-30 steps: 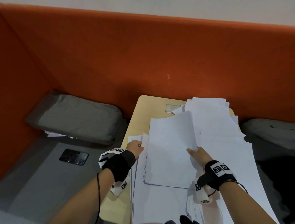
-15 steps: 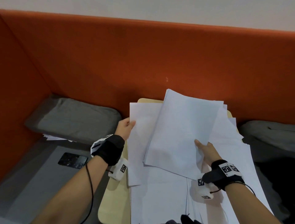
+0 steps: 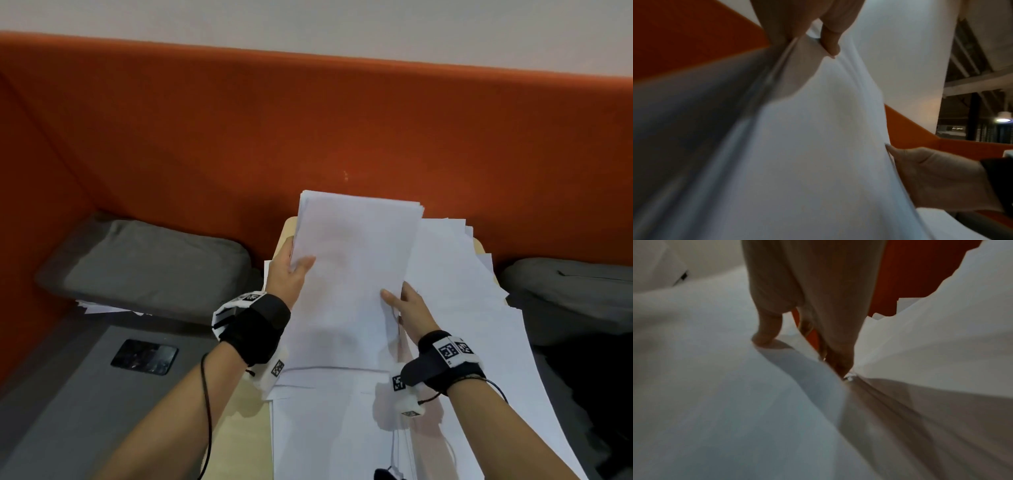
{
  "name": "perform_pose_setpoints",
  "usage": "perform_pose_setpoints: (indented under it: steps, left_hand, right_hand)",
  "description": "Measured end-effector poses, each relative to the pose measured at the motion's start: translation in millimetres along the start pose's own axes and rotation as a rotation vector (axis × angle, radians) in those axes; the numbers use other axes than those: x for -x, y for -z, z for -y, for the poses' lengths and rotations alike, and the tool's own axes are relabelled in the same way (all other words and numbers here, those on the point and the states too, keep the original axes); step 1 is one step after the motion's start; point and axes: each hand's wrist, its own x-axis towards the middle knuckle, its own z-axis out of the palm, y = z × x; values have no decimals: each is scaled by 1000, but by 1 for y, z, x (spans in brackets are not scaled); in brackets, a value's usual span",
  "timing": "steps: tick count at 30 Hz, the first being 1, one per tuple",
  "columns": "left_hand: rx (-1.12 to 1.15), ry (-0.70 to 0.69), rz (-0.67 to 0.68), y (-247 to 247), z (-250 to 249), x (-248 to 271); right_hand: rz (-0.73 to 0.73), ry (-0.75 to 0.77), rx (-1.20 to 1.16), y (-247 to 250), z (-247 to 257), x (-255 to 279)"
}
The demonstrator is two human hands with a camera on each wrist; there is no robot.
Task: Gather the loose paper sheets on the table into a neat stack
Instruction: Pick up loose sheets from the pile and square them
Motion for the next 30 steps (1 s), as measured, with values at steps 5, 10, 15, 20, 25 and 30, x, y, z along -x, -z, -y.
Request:
perform_pose_setpoints:
  steps: [5, 10, 15, 20, 25, 30]
  left_hand:
    - [116, -165, 80, 7, -42, -8]
    - [119, -276, -24, 16, -56, -19]
    - [127, -273, -69, 25, -54, -23]
    - [123, -242, -36, 22, -49, -18]
    - [112, -289, -116, 20, -58, -24]
    - [132, -219, -56, 19, -47, -23]
  right_hand:
    - [142, 81, -180, 14, 30, -1]
    - [93, 248, -89, 4, 70, 7]
    - [108, 352, -31, -4, 90, 16]
    - [81, 378, -44, -10, 91, 18]
    - [68, 413, -29, -13, 107, 27]
    - [58, 341, -37, -11, 95, 24]
